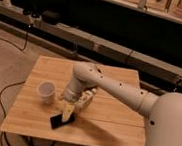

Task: Place the eraser in the ceramic cup

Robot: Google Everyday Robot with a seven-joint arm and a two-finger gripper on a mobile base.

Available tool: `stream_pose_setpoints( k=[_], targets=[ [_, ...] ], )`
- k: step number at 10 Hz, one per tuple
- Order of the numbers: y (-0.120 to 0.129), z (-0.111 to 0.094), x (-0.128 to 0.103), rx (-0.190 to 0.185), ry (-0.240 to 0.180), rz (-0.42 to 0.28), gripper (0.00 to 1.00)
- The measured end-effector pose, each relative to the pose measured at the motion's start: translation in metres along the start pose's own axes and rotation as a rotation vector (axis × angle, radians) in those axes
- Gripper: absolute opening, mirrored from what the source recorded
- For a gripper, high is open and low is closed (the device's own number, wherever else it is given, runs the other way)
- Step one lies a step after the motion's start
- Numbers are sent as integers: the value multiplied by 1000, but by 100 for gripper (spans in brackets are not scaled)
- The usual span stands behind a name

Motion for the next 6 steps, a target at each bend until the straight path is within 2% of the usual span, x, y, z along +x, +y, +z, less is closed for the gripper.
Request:
stream_pose_setpoints(
  k=[1,4,6],
  targets=[
    [-6,5,-6,7,0,-25,80],
    [-12,22,-22,27,-50,-67,80],
    [-13,28,-24,35,-70,-86,80]
  ],
)
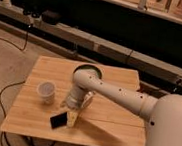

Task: Place the eraser in the ceramic cup

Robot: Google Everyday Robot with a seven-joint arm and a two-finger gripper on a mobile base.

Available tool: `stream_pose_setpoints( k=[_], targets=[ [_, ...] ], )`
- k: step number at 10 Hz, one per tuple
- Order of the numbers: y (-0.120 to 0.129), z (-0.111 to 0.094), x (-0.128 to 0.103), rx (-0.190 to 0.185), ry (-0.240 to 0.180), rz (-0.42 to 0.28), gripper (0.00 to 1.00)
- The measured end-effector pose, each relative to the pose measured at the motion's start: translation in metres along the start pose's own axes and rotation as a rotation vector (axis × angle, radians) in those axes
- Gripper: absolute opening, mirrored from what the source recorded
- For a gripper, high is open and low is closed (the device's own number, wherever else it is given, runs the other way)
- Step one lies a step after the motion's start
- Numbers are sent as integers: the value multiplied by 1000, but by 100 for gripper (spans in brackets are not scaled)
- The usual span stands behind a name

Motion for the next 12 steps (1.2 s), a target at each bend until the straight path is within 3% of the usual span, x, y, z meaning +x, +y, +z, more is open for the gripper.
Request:
stream_pose_setpoints(
  k=[4,8,9,12],
  targets=[
    [-2,17,-9,18,-44,-15,80],
    [-1,28,-20,13,-51,14,79],
    [-2,29,-21,12,-44,20,75],
    [-1,32,-25,5,-4,35,45]
  ],
)
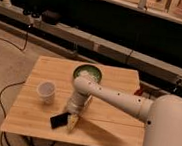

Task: Place the eraser in the ceramic cup

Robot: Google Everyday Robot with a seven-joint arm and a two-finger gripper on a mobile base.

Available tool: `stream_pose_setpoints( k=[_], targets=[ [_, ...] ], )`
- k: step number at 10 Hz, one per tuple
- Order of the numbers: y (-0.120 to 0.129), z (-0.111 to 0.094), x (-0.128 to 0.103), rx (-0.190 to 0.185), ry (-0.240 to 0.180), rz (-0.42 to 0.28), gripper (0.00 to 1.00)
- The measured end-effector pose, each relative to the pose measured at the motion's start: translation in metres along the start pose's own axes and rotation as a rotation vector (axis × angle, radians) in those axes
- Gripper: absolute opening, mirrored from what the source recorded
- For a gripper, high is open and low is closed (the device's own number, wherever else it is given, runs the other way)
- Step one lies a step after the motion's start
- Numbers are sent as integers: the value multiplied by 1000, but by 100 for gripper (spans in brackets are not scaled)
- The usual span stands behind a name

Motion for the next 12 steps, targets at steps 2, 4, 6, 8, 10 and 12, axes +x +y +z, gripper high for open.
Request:
stream_pose_setpoints(
  k=[2,4,6,8,10,12],
  targets=[
    [0,1,-2,3,4,1,25],
    [1,0,-2,5,3,-3,7],
    [2,-9,3,-11,10,-16,4],
    [3,-38,17,-68,18,-48,4],
    [0,-82,34,-149,20,-73,4],
    [-9,-118,43,-194,31,-54,4]
  ],
)
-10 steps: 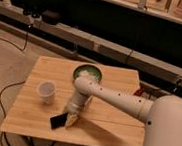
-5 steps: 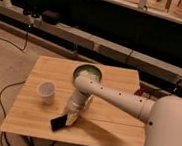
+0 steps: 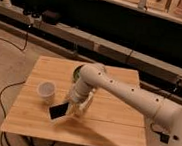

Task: Place the eraser in the ceramic cup

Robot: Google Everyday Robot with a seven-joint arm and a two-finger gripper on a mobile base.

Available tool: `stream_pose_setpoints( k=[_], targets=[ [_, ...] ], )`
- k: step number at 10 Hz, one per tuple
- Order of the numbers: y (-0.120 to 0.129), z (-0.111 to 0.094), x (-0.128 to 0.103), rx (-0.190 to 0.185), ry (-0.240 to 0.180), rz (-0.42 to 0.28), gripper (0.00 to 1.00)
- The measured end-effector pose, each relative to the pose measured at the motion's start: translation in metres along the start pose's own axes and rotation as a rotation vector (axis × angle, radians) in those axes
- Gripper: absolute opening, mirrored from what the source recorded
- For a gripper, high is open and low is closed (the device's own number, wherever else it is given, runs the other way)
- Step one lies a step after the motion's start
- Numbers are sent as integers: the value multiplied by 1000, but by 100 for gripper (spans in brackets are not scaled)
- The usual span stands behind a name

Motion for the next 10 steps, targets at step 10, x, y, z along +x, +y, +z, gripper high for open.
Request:
stream_pose_setpoints(
  k=[10],
  targets=[
    [49,-70,-65,-36,49,419,4]
  ],
)
